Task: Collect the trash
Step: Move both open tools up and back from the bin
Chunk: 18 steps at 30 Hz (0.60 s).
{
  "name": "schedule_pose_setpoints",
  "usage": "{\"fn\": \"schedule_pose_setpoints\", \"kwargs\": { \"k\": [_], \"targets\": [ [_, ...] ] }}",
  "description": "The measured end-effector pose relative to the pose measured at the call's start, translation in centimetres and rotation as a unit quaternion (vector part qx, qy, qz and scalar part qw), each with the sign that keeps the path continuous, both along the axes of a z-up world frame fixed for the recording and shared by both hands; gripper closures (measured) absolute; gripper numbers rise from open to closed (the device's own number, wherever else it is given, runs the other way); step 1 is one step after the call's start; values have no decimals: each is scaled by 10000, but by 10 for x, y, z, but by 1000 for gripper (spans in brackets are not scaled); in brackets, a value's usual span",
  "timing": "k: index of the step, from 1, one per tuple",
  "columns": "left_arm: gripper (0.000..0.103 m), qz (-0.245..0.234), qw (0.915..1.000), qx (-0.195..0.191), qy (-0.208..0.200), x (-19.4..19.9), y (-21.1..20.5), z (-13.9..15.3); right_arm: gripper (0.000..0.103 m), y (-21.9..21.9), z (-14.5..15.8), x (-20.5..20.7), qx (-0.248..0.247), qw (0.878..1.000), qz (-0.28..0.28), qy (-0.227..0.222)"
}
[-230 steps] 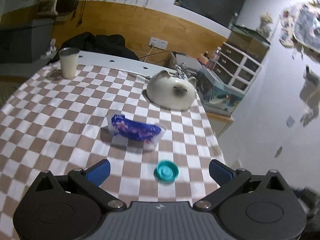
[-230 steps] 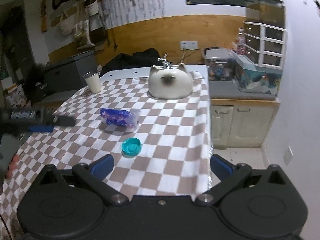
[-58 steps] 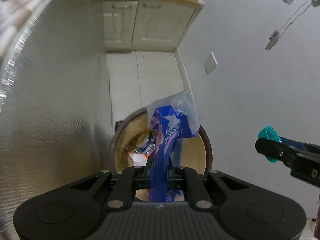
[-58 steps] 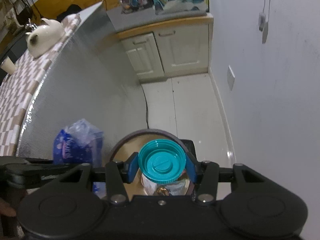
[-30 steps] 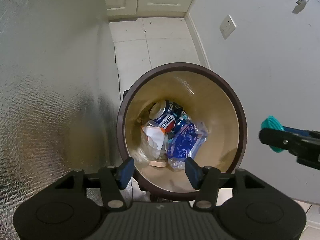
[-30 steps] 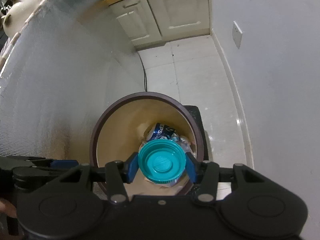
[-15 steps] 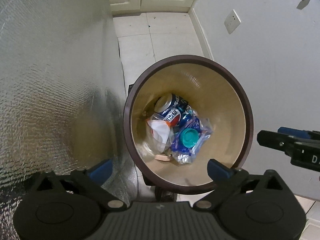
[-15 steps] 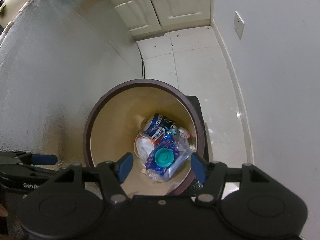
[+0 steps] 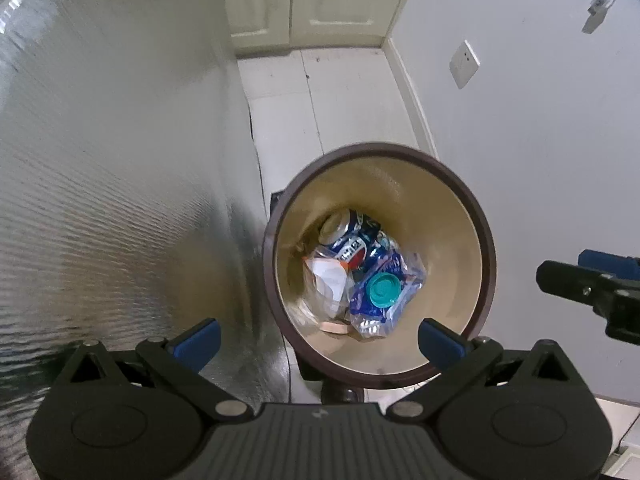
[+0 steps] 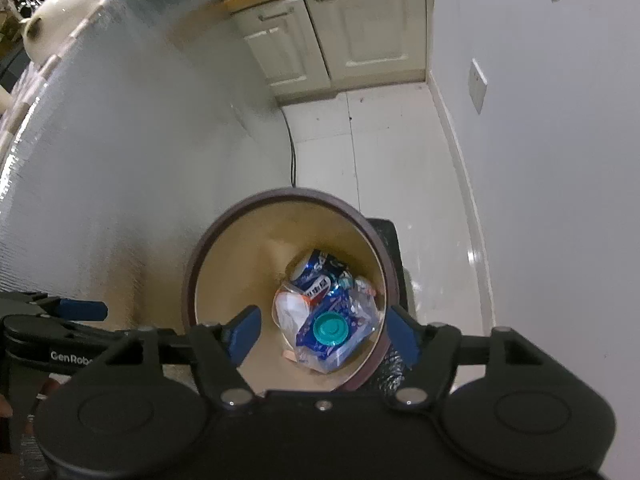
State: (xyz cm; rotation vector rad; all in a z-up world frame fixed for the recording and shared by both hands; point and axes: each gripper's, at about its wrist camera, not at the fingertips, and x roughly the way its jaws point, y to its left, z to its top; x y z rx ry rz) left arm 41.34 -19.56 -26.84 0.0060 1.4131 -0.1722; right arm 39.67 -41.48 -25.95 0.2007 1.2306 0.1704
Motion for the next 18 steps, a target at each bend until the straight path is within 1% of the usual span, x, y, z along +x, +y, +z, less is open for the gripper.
{"fn": "schedule_pose_setpoints", "kwargs": {
  "k": [7, 9, 10, 12, 14, 15, 18],
  "targets": [
    [0, 108, 9995, 88, -280, -3, 2, 32, 21, -3, 28, -3, -74, 9996, 85, -266],
    [0, 131, 9992, 121, -357, -5, 2, 41, 15, -4, 37, -5, -91, 9994, 67, -326],
    [0, 148, 9991, 116, -389, -6, 2, 45, 14, -4, 40, -7, -85, 9993, 64, -357],
    [0, 199, 9988, 83, -441, -8, 4, 54, 5, -3, 48, -8, -88, 9991, 86, -414],
    [0, 246, 9985, 34, -480, -10, 5, 62, 4, -2, 55, -9, -143, 9987, 109, -472],
    [0, 253, 9985, 20, -492, -11, 6, 66, 0, -2, 60, -10, -157, 9985, 120, -518],
    [0, 248, 9980, 48, -575, -16, 7, 79, 0, -3, 72, -13, -173, 9979, 128, -618]
  ]
}}
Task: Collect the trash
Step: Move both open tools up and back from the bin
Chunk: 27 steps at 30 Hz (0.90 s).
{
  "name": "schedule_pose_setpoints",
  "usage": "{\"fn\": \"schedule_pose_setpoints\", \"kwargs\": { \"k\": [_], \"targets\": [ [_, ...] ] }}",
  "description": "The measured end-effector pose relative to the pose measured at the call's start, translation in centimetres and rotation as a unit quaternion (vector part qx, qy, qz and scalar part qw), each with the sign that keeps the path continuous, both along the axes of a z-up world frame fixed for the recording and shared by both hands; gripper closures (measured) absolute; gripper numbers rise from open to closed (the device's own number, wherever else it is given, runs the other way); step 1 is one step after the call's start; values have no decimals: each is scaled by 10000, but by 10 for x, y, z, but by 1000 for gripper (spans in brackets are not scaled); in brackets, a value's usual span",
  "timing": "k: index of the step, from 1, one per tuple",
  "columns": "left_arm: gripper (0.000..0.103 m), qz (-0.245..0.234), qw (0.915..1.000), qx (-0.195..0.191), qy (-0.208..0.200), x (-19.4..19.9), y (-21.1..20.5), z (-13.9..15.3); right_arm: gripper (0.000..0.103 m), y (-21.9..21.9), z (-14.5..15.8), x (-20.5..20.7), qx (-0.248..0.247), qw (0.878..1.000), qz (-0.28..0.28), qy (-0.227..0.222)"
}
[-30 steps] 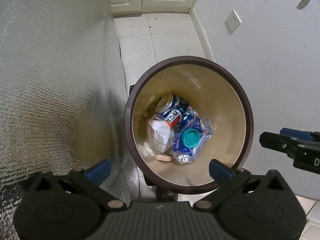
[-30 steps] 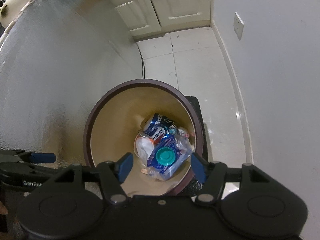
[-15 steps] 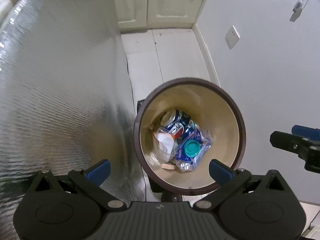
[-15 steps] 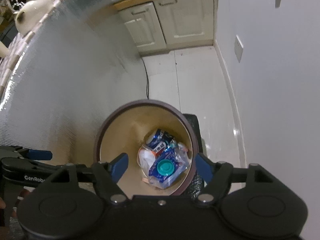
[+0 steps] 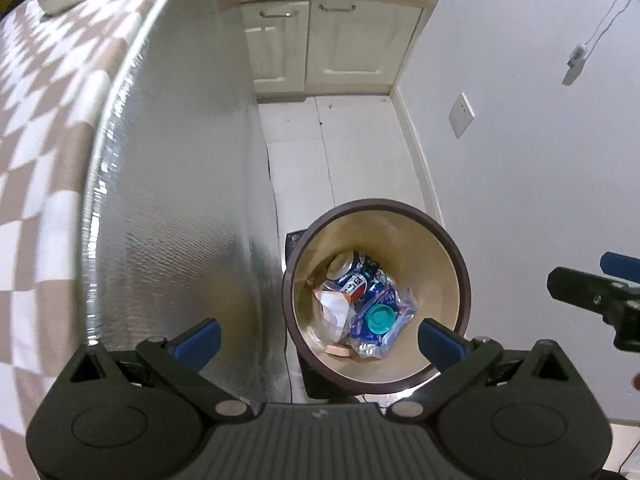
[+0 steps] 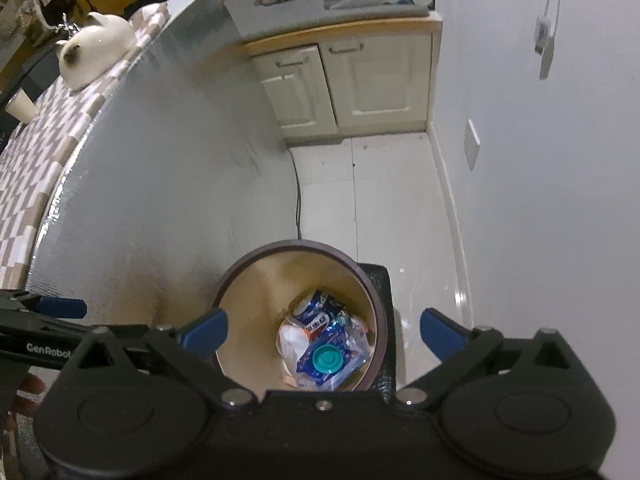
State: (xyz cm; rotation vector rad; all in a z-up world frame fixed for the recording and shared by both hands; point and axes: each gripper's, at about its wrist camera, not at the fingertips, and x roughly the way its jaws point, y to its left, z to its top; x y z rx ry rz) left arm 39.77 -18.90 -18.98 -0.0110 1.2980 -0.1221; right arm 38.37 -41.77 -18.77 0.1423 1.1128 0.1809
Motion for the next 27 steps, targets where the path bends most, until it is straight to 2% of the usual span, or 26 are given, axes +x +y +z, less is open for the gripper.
{"fn": "schedule_pose_setpoints", "kwargs": {
  "k": [9, 19, 27],
  "targets": [
    [0, 117, 9994, -1, -333, -17, 4, 38, 0, 2, 30, -14, -120, 9996, 9, -244],
    [0, 196, 9971, -290, -673, -49, 14, 77, 0, 6, 65, -47, -183, 9983, -122, -534],
    [0, 394, 9943, -554, -818, -90, 35, 107, 0, 14, 93, -84, -268, 9967, -179, -751]
  ]
}}
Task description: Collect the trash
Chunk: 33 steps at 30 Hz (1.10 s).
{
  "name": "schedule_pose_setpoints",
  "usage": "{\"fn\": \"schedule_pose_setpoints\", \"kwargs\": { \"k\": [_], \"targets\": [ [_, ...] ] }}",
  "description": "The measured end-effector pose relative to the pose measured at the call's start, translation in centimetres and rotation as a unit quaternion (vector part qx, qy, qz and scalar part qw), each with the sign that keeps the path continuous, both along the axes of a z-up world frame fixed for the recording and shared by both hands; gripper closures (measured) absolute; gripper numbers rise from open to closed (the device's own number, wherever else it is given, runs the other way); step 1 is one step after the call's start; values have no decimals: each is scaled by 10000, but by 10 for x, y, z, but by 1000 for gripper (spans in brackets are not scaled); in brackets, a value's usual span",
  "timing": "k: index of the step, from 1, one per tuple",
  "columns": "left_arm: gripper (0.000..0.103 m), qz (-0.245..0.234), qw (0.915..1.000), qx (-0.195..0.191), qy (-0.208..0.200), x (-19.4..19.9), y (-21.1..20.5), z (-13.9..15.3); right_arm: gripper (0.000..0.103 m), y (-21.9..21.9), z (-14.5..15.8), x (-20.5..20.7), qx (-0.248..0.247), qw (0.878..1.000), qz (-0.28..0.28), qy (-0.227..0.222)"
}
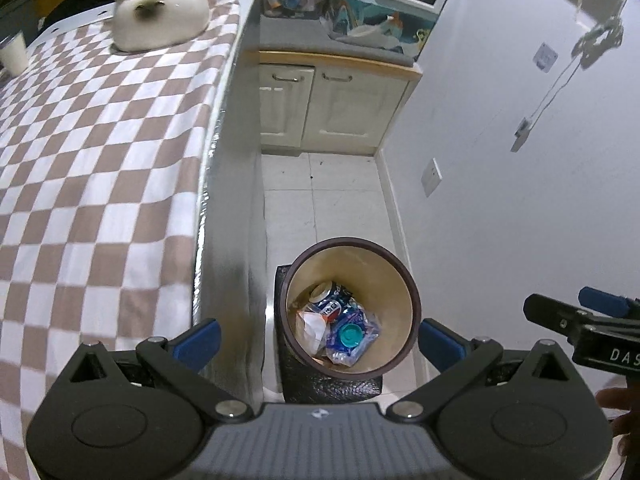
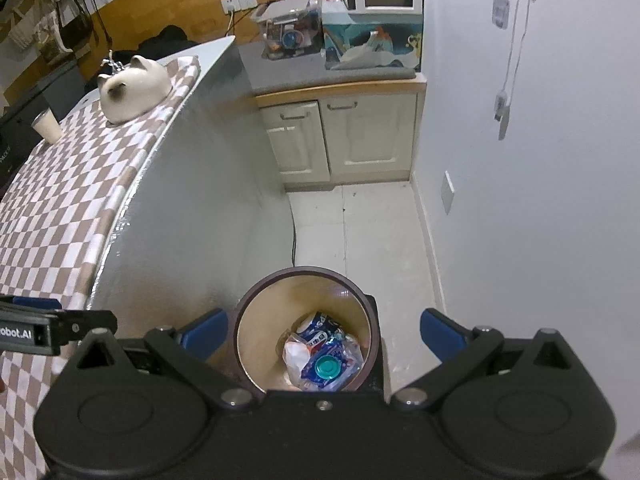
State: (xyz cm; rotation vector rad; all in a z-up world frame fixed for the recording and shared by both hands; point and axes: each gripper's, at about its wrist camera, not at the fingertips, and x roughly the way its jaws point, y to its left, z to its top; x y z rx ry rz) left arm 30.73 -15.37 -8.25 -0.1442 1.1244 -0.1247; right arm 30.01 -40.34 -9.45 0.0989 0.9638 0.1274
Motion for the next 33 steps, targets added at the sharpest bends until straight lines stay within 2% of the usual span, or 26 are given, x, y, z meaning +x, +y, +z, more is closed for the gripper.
{"fn": "schedule_pose_setpoints", "kwargs": {
  "k": [14, 22, 33],
  "targets": [
    [0, 95, 9978, -11, -652, -81, 39, 47, 0, 30, 46, -77, -118, 9986, -33, -520],
    [0, 115, 9947, 179, -1010, -127, 55, 63, 0, 49, 62, -124, -131, 9973, -38, -727],
    [0, 219, 9924, 172, -1200, -178, 75, 70, 0, 65, 70, -175, -82, 9961, -9, -882]
  ]
}}
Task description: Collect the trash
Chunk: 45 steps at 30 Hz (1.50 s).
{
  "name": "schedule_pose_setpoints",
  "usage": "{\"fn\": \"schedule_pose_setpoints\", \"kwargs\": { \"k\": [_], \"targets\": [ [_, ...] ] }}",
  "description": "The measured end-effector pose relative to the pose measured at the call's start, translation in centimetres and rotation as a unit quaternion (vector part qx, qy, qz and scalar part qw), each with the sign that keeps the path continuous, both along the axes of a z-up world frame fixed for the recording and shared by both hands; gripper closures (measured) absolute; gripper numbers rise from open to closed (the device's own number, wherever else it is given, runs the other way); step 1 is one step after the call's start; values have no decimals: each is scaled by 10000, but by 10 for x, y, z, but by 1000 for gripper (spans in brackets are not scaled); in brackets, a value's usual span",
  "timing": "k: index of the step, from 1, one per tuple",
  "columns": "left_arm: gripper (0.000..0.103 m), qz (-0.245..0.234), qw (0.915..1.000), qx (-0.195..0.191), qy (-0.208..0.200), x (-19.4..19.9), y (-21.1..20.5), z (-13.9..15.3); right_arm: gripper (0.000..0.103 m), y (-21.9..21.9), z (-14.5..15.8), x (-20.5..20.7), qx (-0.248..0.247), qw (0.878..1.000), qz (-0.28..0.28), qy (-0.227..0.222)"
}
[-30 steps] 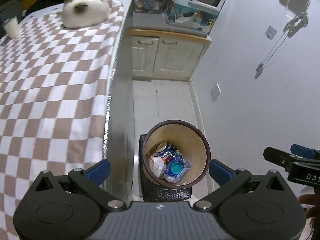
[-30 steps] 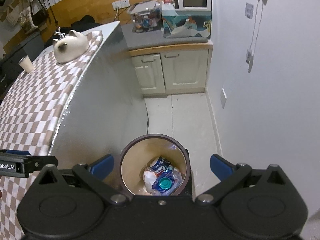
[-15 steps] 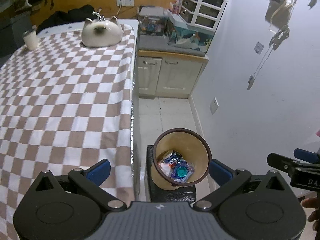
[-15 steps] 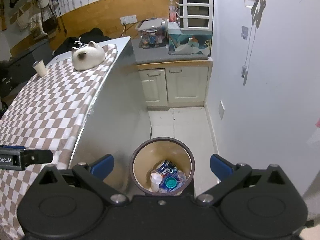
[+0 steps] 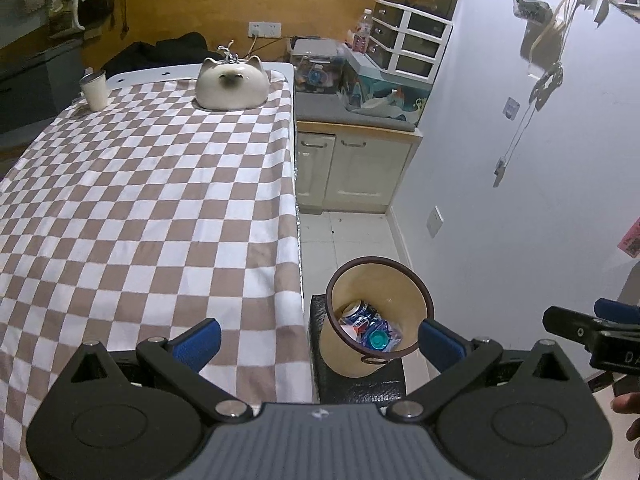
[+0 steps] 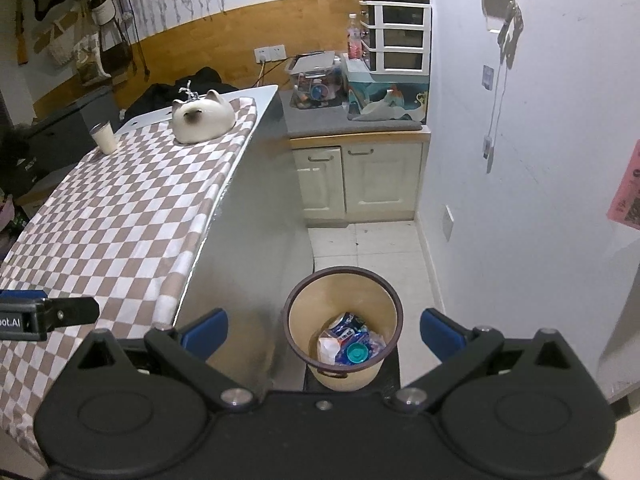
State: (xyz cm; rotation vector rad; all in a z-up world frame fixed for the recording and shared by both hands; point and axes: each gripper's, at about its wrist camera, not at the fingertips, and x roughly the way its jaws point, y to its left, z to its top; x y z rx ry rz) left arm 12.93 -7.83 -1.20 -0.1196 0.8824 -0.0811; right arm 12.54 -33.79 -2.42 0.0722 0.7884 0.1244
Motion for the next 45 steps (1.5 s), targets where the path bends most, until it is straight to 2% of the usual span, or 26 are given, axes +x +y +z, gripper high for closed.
{"fn": "schedule_pose_setpoints", "kwargs": {
  "k": [16, 29, 45],
  "targets": [
    [0, 104, 9996, 92, -258, -36, -4, 11, 0, -4, 17, -43, -75, 9997, -12, -253],
    [0, 101, 9993, 154, -332, -42, -25, 17, 0, -23, 23, -44, -192, 9993, 152, -278],
    [0, 33, 9993, 209, -299, -41, -37, 16, 0, -33, 21, -39, -178, 9995, 65, -256]
  ]
}}
